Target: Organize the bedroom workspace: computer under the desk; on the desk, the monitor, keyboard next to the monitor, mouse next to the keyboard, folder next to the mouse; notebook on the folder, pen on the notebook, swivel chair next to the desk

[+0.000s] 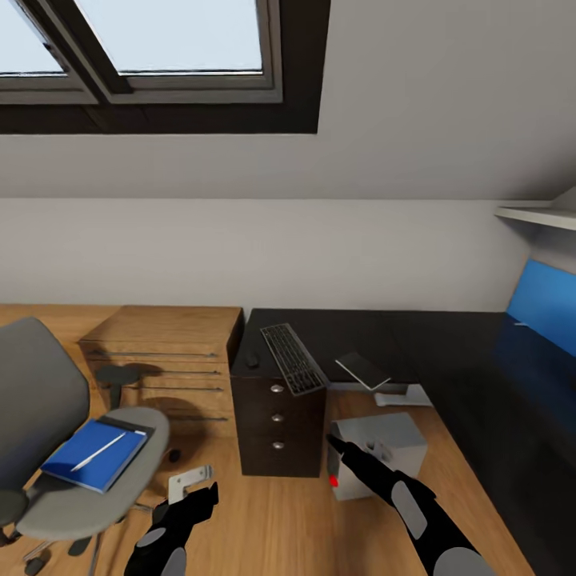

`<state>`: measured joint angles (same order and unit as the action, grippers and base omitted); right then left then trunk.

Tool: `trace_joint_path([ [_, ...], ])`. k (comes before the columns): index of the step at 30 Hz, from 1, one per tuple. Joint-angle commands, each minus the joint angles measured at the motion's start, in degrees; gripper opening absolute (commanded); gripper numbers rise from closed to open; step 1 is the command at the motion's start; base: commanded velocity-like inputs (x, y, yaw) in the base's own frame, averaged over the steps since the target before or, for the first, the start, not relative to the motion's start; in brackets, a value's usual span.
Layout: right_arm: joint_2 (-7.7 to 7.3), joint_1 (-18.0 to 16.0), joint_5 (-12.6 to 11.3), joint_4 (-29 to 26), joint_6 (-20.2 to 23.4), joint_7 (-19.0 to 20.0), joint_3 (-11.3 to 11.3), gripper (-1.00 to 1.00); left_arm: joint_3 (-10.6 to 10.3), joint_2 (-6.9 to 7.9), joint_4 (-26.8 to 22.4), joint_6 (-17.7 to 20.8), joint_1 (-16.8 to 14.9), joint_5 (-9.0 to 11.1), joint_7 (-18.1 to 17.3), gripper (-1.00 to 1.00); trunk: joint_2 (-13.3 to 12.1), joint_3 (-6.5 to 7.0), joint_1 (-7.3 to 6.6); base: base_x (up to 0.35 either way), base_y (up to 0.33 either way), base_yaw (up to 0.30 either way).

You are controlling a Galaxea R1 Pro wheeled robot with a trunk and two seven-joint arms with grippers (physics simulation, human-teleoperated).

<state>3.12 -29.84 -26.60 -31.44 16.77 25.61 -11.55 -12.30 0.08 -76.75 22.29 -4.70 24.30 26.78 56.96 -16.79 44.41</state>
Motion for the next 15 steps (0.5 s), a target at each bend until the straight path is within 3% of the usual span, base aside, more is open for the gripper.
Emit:
trace_joint_path([
  [1, 0.06, -0.04, -0.39, -0.02, 0.53, 0.20, -0.40, 1.00, -0.14, 0.02, -0.30, 0.12, -0.04, 0.49, 0.47, 1.00, 0.05, -0.07, 0.04, 0.306, 0.208, 0.000],
  [11, 0.05, -0.04, -0.65, 0.06, 0.54, 0.07, -0.57, 1.00, -0.76, -0.06, -0.76, 0.12, -0.02, 0.34, 0.55, 1.00, 0.05, -0.07, 0.04, 0.304, 0.210, 0.000],
  [15, 0.16, -0.04, -3.01, 0.15, 0.42, 0.18, -2.36, 1.00, -1.98, -0.17, -0.43, 0.01, -0.01, 0.31, 0.74, 1.00, 0.05, -0.07, 0.04, 0.304, 0.205, 0.000],
])
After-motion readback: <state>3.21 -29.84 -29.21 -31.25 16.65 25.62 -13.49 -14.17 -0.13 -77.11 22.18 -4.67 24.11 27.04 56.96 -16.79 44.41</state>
